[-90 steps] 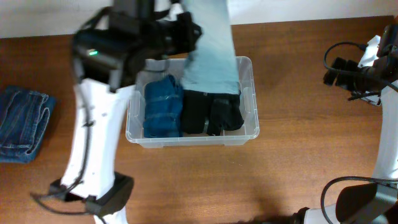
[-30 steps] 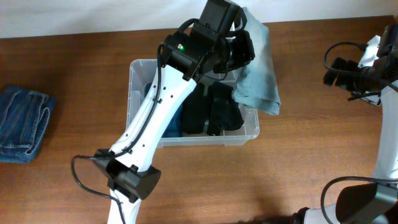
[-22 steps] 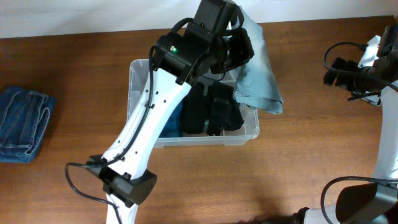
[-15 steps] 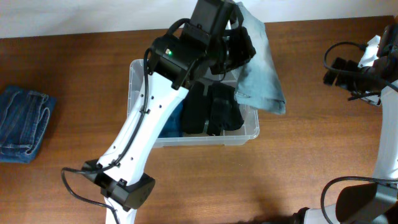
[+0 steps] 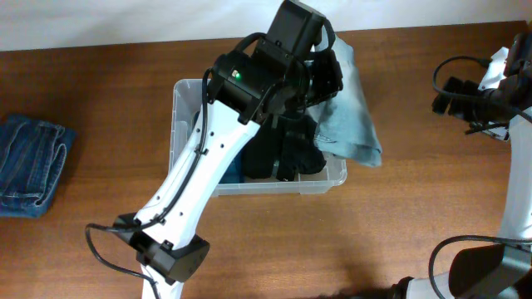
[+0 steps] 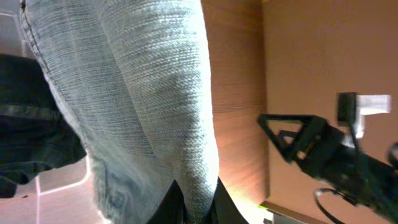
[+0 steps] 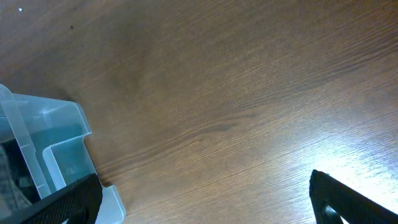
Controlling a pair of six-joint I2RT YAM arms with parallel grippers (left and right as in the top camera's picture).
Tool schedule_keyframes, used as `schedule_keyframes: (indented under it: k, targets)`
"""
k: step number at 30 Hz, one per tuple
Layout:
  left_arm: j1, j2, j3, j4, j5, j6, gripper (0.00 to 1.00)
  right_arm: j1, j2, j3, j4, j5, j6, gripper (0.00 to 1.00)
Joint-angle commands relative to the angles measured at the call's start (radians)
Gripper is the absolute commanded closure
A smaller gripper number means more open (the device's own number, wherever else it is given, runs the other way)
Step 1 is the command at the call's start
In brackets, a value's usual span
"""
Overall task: Pack container
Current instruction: 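Lower the light-blue jeans into the bin's right side with the left gripper, then press the light-blue jeans flat into the bin with the left gripper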
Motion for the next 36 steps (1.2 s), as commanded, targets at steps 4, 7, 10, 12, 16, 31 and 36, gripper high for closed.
schedule_keyframes:
  k: [4,7,10,12,16,31,36]
  targets:
    - [0.004,-0.053,-0.064,0.066,-0.026,0.066,1.00,-0.003,-0.007,0.006,-0.001,0.002,-0.001,0.01]
    - [0.004,-0.053,-0.085,0.066,-0.028,0.070,1.00,-0.003,-0.008,0.006,0.000,0.002,-0.001,0.01]
    - [0.007,-0.053,-0.109,0.071,-0.029,0.091,1.00,-0.003,-0.007,0.006,-0.001,0.002,-0.001,0.01]
    - [0.012,-0.053,-0.123,0.071,-0.028,0.094,1.00,-0.003,-0.007,0.006,-0.001,0.002,-0.001,0.01]
    - [0.023,-0.053,-0.139,0.070,-0.026,0.116,1.00,-0.003,-0.007,0.006,-0.001,0.002,-0.001,0.01]
    - [0.050,-0.053,-0.233,-0.037,-0.196,0.234,1.00,-0.003,-0.007,0.006,0.000,0.002,-0.001,0.01]
    - [0.050,-0.055,-0.233,-0.125,-0.289,0.235,1.00,-0.003,-0.007,0.006,0.000,0.002,-0.001,0.01]
